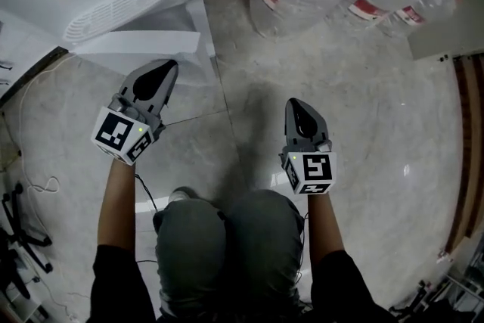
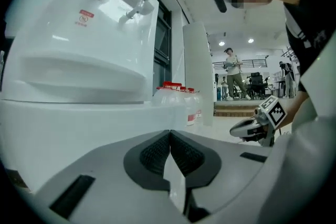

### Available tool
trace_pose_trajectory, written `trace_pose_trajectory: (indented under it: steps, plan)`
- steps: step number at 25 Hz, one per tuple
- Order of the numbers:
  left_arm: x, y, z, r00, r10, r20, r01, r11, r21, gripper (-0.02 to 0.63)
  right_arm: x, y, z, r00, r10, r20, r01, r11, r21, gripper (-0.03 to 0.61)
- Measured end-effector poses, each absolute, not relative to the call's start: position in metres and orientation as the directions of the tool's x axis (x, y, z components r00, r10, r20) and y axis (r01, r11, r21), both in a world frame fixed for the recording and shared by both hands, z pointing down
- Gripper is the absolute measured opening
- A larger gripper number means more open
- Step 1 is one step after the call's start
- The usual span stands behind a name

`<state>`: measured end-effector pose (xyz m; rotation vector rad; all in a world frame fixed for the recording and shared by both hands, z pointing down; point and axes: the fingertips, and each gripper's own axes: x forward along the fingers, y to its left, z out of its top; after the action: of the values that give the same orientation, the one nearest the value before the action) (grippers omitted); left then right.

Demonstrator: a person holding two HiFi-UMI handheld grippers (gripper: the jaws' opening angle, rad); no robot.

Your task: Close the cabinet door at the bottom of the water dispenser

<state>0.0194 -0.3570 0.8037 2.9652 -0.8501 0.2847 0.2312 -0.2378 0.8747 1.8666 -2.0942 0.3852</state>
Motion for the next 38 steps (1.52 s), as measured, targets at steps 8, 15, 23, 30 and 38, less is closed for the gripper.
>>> trace_pose_trajectory:
  steps: [8,15,23,30,38]
  plan:
    - [0.030,-0.429,0.828,0.789,-0.566,0.240,-0.582,-0.813,-0.004,0.006,0.246,-0.231,0.874,-0.036,-0.917,0.398,-0.998,0.052,0.030,0.014]
    - [0.037,-0.442,0.832,0.783,-0.572,0.243,-0.580,-0.813,-0.047,0.006,0.255,-0.228,0.876,-0.011,-0.914,0.405,-0.999,0.031,0.041,0.013]
    - [0.033,-0.418,0.798,0.771,-0.600,0.211,-0.610,-0.792,-0.026,0.006,0.242,-0.234,0.850,-0.071,-0.920,0.386,-0.997,0.082,0.012,0.013]
    - [0.013,-0.371,0.737,0.739,-0.626,0.249,-0.639,-0.768,-0.035,0.006,0.208,-0.238,0.779,-0.153,-0.908,0.389,-0.987,0.160,-0.016,0.012]
    - [-0.019,-0.320,0.619,0.645,-0.718,0.263,-0.745,-0.667,0.004,0.006,0.191,-0.233,0.648,-0.221,-0.896,0.384,-0.974,0.221,-0.046,0.012]
